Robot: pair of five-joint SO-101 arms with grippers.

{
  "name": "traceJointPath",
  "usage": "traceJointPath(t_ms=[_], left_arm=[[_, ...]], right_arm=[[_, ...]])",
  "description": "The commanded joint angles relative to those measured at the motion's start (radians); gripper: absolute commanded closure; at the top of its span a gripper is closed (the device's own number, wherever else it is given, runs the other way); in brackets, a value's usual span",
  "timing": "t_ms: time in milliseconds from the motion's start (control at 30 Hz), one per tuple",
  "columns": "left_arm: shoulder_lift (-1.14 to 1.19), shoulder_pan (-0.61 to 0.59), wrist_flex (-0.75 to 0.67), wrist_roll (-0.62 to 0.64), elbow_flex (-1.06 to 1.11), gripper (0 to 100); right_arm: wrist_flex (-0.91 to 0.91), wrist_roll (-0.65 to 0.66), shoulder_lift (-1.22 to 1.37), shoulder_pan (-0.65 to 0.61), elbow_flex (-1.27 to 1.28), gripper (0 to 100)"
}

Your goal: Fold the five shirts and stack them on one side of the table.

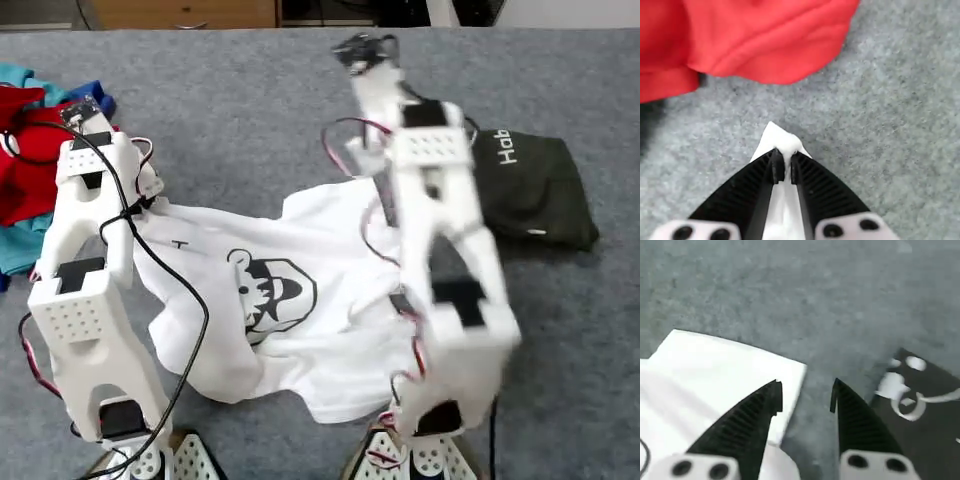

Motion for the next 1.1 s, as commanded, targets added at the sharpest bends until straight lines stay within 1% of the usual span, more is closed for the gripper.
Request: traceJointPath(t_ms=[0, 200, 267, 333, 500, 600, 767, 1067], left_arm=[[0.001, -0.026, -0.014, -0.006, -0.025, 98], [0.001, -0.026, -0.017, -0.008, -0.029, 98], [0.001, -0.026, -0.018, -0.008, -0.029, 98], [0.001, -0.026, -0.020, -0.008, -0.029, 98], [0.001, -0.026, -0.020, -0.008, -0.029, 98], [0.001, -0.026, -0.020, -0.008, -0.029, 98], [0.001, -0.026, -0.020, -0.008, -0.029, 98], [0.001, -0.026, -0.020, -0.008, -0.029, 98]], right_arm=[[0.184, -0.043, 0.282, -0.039, -0.429, 82.9], [0.551, -0.051, 0.604, -0.039, -1.055, 83.1], [0.557, -0.052, 0.647, -0.030, -1.127, 83.1], [0.555, -0.052, 0.622, -0.024, -1.104, 83.1], [0.552, -0.049, 0.510, -0.024, -0.874, 83.1], [0.529, -0.043, 0.493, -0.007, -0.768, 83.1], [0.476, -0.021, 0.527, 0.010, -0.751, 83.1], [0.393, -0.021, 0.584, 0.016, -0.751, 83.2]])
